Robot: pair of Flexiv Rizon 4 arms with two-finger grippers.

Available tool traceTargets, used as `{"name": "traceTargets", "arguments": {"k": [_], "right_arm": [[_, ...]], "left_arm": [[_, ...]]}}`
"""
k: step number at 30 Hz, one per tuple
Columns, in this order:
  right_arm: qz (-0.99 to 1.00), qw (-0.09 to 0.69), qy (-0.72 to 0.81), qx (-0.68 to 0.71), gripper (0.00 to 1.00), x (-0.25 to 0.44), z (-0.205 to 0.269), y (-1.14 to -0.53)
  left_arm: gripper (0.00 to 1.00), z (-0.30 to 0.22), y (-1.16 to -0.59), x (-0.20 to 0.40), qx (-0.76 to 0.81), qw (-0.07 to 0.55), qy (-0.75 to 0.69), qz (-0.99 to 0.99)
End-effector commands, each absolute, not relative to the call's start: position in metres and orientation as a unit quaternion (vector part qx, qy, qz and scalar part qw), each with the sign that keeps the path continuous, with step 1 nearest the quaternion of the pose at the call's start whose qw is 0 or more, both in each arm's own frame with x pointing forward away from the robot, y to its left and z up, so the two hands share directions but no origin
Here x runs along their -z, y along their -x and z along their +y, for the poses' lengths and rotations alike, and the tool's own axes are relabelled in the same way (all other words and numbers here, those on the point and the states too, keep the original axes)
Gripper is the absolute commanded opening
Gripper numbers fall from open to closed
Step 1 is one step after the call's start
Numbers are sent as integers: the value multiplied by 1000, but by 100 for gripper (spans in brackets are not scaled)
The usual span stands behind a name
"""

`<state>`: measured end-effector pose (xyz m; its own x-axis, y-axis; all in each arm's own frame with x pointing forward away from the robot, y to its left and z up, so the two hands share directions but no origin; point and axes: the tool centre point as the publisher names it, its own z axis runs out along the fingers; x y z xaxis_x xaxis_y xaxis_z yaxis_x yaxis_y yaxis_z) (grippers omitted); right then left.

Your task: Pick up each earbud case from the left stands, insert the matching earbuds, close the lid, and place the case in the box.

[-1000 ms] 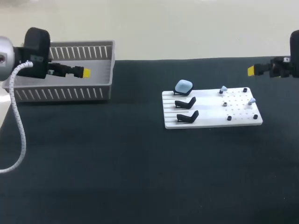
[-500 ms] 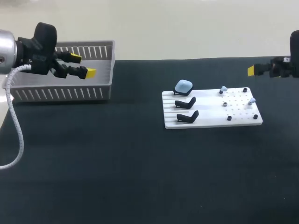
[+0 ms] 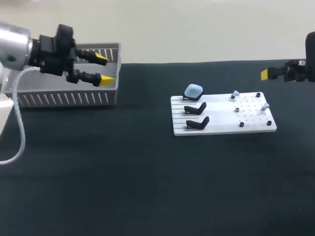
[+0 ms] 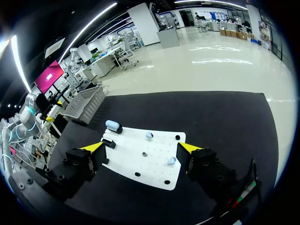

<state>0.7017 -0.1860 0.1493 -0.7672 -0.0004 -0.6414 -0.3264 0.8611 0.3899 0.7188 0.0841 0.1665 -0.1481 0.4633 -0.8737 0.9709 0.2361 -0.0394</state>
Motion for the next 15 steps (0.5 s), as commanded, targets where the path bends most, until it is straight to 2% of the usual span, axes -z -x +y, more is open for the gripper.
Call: {"name": "traceTargets", "arguments": {"k": [1, 6, 15], "right_arm": [[907, 329, 90, -247, 100, -150, -186, -701], [907, 329, 90, -247, 100, -150, -186, -701], [907, 329, 90, -247, 100, -150, -186, -701]], "left_arm": [[100, 65, -735, -155, 367, 353, -549, 663], [100, 52, -737, -143, 374, 328, -553, 668], [100, 52, -737, -143, 374, 328, -553, 668]]}}
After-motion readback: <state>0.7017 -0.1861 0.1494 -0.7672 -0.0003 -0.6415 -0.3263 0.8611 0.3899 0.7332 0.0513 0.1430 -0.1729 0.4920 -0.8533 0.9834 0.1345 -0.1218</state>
